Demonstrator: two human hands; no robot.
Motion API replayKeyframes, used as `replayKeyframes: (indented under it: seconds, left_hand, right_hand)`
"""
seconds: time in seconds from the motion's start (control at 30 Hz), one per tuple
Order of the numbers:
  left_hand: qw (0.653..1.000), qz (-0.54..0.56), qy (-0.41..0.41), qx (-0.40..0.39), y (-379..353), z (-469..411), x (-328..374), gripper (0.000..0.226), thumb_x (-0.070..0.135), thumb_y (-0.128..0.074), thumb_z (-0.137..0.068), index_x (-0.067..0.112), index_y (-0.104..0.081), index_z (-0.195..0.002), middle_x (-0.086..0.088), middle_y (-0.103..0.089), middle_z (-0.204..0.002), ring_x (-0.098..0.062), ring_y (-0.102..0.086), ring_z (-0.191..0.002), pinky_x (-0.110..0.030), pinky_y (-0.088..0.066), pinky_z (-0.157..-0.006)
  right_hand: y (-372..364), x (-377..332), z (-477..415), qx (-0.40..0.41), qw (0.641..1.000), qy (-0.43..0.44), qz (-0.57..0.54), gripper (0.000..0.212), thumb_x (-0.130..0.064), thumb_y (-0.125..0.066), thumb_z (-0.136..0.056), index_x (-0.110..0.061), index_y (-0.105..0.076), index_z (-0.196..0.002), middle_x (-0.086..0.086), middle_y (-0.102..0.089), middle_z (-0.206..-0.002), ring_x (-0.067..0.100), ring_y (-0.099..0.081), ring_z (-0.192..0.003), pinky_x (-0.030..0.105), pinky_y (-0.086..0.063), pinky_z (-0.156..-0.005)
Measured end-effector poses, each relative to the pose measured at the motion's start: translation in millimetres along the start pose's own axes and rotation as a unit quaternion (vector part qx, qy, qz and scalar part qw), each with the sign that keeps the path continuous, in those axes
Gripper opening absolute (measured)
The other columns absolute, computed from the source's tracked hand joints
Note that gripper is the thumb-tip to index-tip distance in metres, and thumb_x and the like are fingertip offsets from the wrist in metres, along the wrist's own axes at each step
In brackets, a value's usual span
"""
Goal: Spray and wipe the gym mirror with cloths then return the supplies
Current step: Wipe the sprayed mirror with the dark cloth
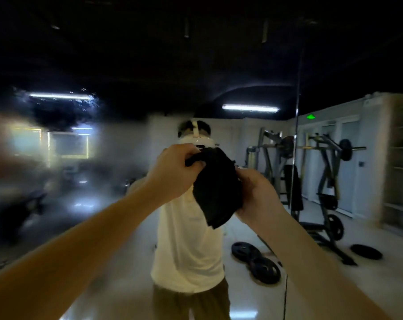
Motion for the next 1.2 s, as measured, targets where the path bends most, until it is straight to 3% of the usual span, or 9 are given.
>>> replayKeyframes:
  seconds: [0.1, 0.2, 0.33, 0.5, 0.63, 0.77, 0.97, 1.1, 1.2]
  left_hand:
    - [0.999, 0.011, 0.003, -0.05, -12.3, -23.2, 15.7, 0.005, 0.017, -0.072, -0.093, 0.018, -0.077, -0.094, -0.003, -0.074, -0.084, -0.021, -0.073, -0.084, -0.046, -0.061, -0.083]
    - [0.998, 0.024, -0.012, -0.064, -18.1, -49.3, 31.8, 0.014, 0.015, -0.076, -0.091, 0.027, -0.073, -0.084, 0.007, -0.072, -0.083, -0.014, -0.072, -0.086, -0.032, -0.06, -0.076]
    - [0.998, 0.018, -0.041, -0.048, -21.3, -77.6, 52.6, 0.012, 0.018, -0.079, -0.091, 0.028, -0.071, -0.088, 0.014, -0.07, -0.085, 0.005, -0.065, -0.077, -0.006, -0.048, -0.064]
    - [0.985, -0.1, -0.14, 0.021, -26.0, -98.4, 94.3, 0.012, 0.03, -0.075, -0.092, 0.026, -0.065, -0.096, 0.012, -0.065, -0.086, -0.009, -0.061, -0.079, -0.022, -0.044, -0.063]
    - [0.971, -0.168, -0.168, 0.033, -32.8, -113.4, 97.7, 0.014, 0.028, -0.072, -0.091, 0.024, -0.062, -0.099, 0.01, -0.06, -0.086, -0.017, -0.062, -0.085, -0.034, -0.051, -0.075]
    - [0.952, -0.199, -0.22, 0.08, -26.5, -120.5, 93.3, 0.028, 0.04, -0.076, -0.088, 0.02, -0.059, -0.098, 0.006, -0.062, -0.088, -0.016, -0.058, -0.082, -0.028, -0.04, -0.076]
    - [0.914, -0.263, -0.273, 0.148, -17.0, -117.2, 93.1, 0.051, 0.063, -0.079, -0.077, 0.024, -0.047, -0.085, 0.005, -0.048, -0.087, -0.015, -0.044, -0.081, -0.031, -0.031, -0.078]
    - [0.909, -0.277, -0.274, 0.147, -19.9, -114.6, 93.0, 0.049, 0.06, -0.076, -0.081, 0.024, -0.045, -0.07, 0.003, -0.042, -0.085, -0.016, -0.037, -0.083, -0.036, -0.031, -0.078]
    - [0.913, -0.269, -0.272, 0.142, -17.9, -116.5, 93.2, 0.048, 0.061, -0.075, -0.08, 0.024, -0.046, -0.068, 0.003, -0.042, -0.085, -0.017, -0.037, -0.083, -0.037, -0.031, -0.079]
  right_hand:
    - [5.0, -20.1, 9.1, 0.007, 0.994, 0.03, 0.104, 0.043, -0.04, -0.071, -0.083, -0.015, -0.072, -0.117, 0.007, -0.078, -0.107, 0.024, -0.076, -0.099, 0.034, -0.061, -0.073]
    - [18.6, -56.3, 11.0, 0.074, 0.946, 0.144, 0.28, 0.031, -0.002, -0.073, -0.09, -0.009, -0.066, -0.12, 0.008, -0.078, -0.106, 0.027, -0.074, -0.105, 0.035, -0.062, -0.083]
    - [32.6, -107.7, 12.9, 0.203, 0.824, 0.283, 0.447, 0.033, 0.002, -0.068, -0.091, -0.018, -0.059, -0.116, -0.007, -0.069, -0.101, 0.009, -0.069, -0.093, 0.043, -0.06, -0.091]
    - [-6.4, -121.6, 42.9, 0.211, 0.625, 0.537, 0.527, 0.033, -0.009, -0.048, -0.093, -0.01, -0.063, -0.123, 0.0, -0.057, -0.125, 0.007, -0.057, -0.108, 0.014, -0.047, -0.095]
    - [-22.9, -81.0, 7.6, 0.155, 0.507, 0.506, 0.681, 0.05, -0.006, -0.054, -0.093, -0.002, -0.054, -0.143, 0.01, -0.047, -0.153, 0.023, -0.053, -0.131, 0.035, -0.051, -0.107]
    - [-16.6, -76.1, -10.9, 0.201, 0.405, 0.489, 0.746, 0.061, -0.014, -0.072, -0.089, 0.002, -0.052, -0.145, 0.019, -0.044, -0.155, 0.032, -0.038, -0.146, 0.052, -0.032, -0.122]
    - [-3.4, -119.9, 2.7, 0.329, 0.374, 0.453, 0.739, 0.045, -0.016, -0.056, -0.084, -0.002, -0.065, -0.126, 0.022, -0.053, -0.137, 0.039, -0.044, -0.127, 0.054, -0.041, -0.107]
    - [-31.7, -108.1, 13.5, 0.267, 0.331, 0.541, 0.726, 0.038, -0.017, -0.048, -0.089, -0.003, -0.068, -0.118, 0.014, -0.053, -0.114, 0.028, -0.047, -0.102, 0.04, -0.041, -0.09]
    - [-43.9, -91.3, 8.5, 0.182, 0.34, 0.586, 0.713, 0.035, -0.013, -0.047, -0.092, 0.001, -0.07, -0.114, 0.015, -0.058, -0.118, 0.026, -0.049, -0.106, 0.035, -0.044, -0.092]
Point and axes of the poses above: each hand's wrist, its own z-axis away from the middle knuckle, its own y-axis out of the back of the hand, x = y × z, the point moved 9 cm from there along -z, towards the middle knuckle
